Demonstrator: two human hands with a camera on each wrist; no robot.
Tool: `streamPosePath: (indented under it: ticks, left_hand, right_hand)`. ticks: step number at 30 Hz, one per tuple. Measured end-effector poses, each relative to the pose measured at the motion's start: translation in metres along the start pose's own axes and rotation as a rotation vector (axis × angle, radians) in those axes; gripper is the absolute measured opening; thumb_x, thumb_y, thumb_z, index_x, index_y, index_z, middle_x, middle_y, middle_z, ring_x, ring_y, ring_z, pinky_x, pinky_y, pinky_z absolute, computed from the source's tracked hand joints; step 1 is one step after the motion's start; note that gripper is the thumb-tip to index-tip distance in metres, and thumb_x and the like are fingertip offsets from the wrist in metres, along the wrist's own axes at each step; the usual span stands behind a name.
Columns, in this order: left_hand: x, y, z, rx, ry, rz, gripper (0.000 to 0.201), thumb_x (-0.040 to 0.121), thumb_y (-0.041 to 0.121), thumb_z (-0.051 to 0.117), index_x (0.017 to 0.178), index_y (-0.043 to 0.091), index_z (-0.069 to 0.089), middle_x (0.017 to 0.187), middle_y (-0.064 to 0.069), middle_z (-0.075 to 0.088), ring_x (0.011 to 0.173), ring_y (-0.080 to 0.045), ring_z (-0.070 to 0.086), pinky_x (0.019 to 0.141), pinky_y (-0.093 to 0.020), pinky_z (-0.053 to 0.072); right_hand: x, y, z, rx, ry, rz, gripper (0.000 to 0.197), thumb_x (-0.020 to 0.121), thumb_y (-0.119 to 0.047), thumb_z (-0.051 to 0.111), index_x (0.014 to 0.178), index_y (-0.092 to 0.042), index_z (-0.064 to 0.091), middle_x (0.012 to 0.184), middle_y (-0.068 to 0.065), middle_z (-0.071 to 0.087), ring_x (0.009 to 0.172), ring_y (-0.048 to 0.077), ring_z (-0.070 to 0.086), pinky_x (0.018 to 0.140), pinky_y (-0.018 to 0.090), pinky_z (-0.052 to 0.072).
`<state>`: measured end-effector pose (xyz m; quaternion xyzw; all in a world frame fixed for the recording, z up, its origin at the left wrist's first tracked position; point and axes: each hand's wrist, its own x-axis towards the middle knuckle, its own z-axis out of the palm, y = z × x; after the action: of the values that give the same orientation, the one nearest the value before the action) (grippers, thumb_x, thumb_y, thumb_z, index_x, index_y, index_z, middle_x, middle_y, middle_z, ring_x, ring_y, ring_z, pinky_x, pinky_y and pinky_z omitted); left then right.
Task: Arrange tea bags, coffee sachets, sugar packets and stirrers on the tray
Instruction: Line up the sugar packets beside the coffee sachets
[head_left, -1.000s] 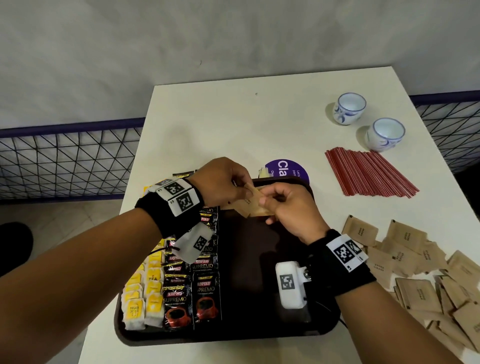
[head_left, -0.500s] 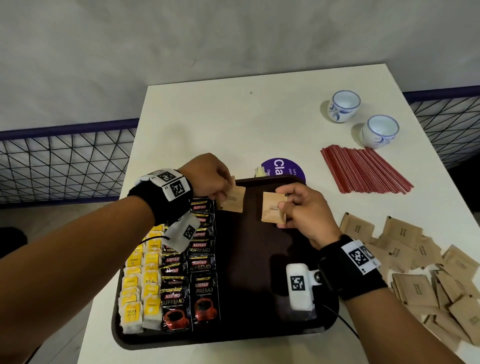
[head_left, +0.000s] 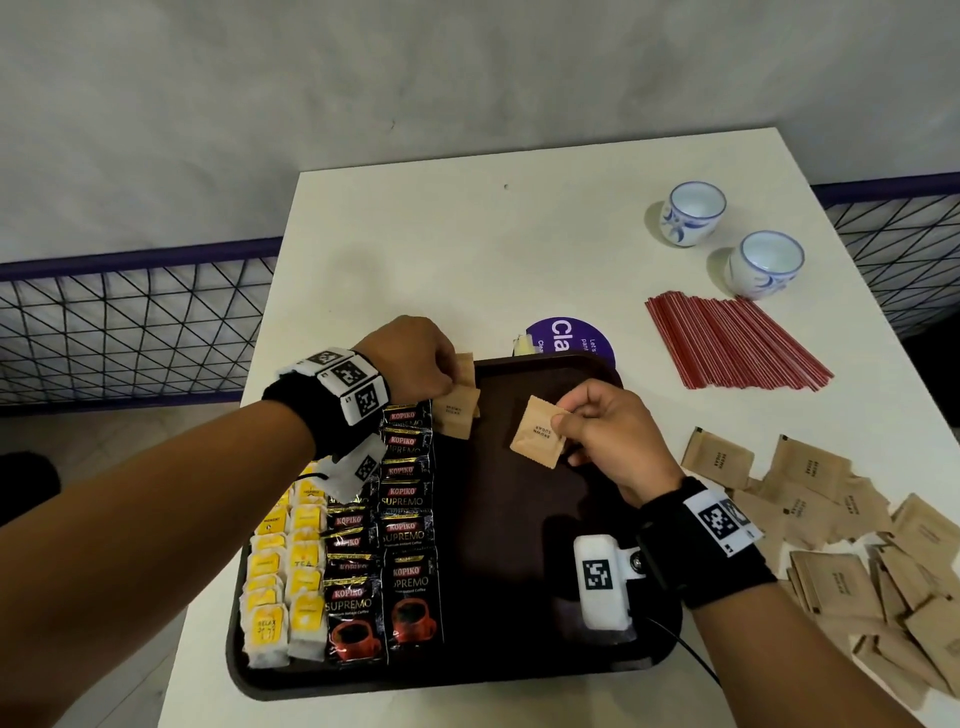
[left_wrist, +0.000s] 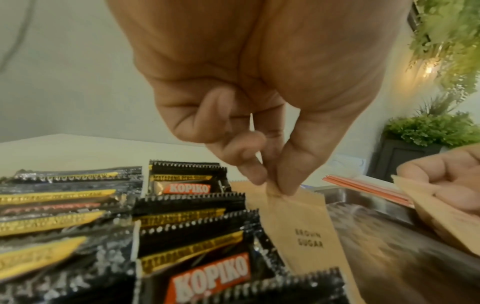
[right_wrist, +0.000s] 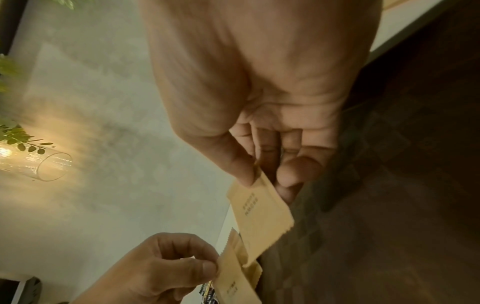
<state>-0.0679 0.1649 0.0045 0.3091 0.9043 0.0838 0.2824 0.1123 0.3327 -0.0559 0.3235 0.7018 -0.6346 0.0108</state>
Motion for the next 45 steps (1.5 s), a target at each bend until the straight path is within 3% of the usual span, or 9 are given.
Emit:
streamPosePath:
  ticks: [4,8,15,19,23,31,36,41,45]
  left_hand:
    - [0.003,-0.002,0.005,0.108,0.036,-0.025,0.016,0.075,0.022,0.063,0.082,0.028,0.076,0.080,0.014,0.068,0.080,-0.010,0.064,0.064,-0.022,0.047]
    - [0.004,-0.003,0.007,0.196,0.088,-0.022,0.015,0.075,0.027,0.064,0.084,0.031,0.075,0.083,0.013,0.065,0.080,-0.013,0.062,0.059,-0.022,0.040]
    - [0.008,-0.008,0.012,0.227,0.163,-0.022,0.008,0.075,0.036,0.063,0.078,0.034,0.070,0.085,0.014,0.059,0.080,-0.012,0.058,0.062,-0.025,0.037]
    - [0.010,-0.010,0.012,0.240,0.175,-0.015,0.011,0.075,0.040,0.062,0.079,0.033,0.070,0.087,0.014,0.059,0.081,-0.012,0.058,0.063,-0.025,0.038]
    - [0.009,-0.009,0.013,0.277,0.155,-0.018,0.008,0.078,0.042,0.062,0.076,0.034,0.064,0.089,0.014,0.055,0.081,-0.012,0.056,0.066,-0.027,0.039]
    - [0.005,-0.006,0.013,0.336,0.158,0.000,0.010,0.083,0.039,0.058,0.076,0.033,0.061,0.091,0.011,0.048,0.080,-0.015,0.052,0.067,-0.028,0.038]
    - [0.001,-0.005,0.009,0.336,0.169,0.012,0.017,0.087,0.043,0.056,0.089,0.032,0.069,0.096,0.011,0.051,0.086,-0.015,0.056,0.070,-0.028,0.041]
    - [-0.008,0.006,-0.007,-0.024,0.064,0.121,0.012,0.086,0.036,0.064,0.093,0.035,0.073,0.089,0.019,0.063,0.085,0.000,0.058,0.074,-0.022,0.044]
    - [-0.013,0.020,-0.007,-0.201,-0.096,0.204,0.010,0.081,0.032,0.077,0.090,0.031,0.076,0.080,0.014,0.071,0.067,0.008,0.058,0.059,-0.006,0.037]
  right_hand:
    - [-0.002,0.000,0.003,0.049,-0.061,0.028,0.024,0.087,0.008,0.063,0.096,-0.014,0.060,0.102,0.021,0.065,0.084,0.026,0.072,0.059,0.032,0.060]
    - [-0.006,-0.004,0.006,0.093,-0.157,0.049,0.057,0.086,0.016,0.056,0.125,-0.026,0.064,0.091,0.010,0.052,0.090,0.024,0.070,0.066,0.038,0.062]
    - [-0.008,-0.005,0.013,0.051,-0.115,0.070,0.024,0.088,0.009,0.058,0.096,-0.012,0.067,0.097,0.012,0.065,0.087,0.026,0.073,0.069,0.045,0.063]
    - [-0.005,-0.005,0.014,-0.048,-0.080,0.029,0.007,0.087,0.002,0.066,0.091,-0.004,0.064,0.088,0.013,0.073,0.072,0.018,0.072,0.058,0.030,0.059]
    - [-0.004,-0.007,0.018,-0.038,-0.084,0.037,0.009,0.084,0.003,0.069,0.087,-0.003,0.063,0.078,0.012,0.074,0.062,0.019,0.069,0.048,0.023,0.048]
    - [-0.006,-0.014,0.029,0.162,-0.148,0.149,0.015,0.087,0.011,0.064,0.086,-0.003,0.059,0.080,0.020,0.073,0.071,0.031,0.075,0.064,0.033,0.061]
    - [-0.008,-0.016,0.029,0.200,-0.138,0.157,0.012,0.087,0.011,0.063,0.089,0.000,0.059,0.085,0.023,0.073,0.074,0.032,0.076,0.066,0.033,0.062]
    - [-0.008,-0.021,0.026,0.259,-0.110,0.149,0.012,0.088,0.011,0.063,0.091,0.001,0.058,0.090,0.025,0.073,0.076,0.034,0.076,0.070,0.035,0.063]
    - [-0.011,-0.028,0.026,0.301,-0.106,0.108,0.011,0.088,0.011,0.062,0.089,0.002,0.058,0.083,0.024,0.072,0.075,0.035,0.075,0.068,0.033,0.063]
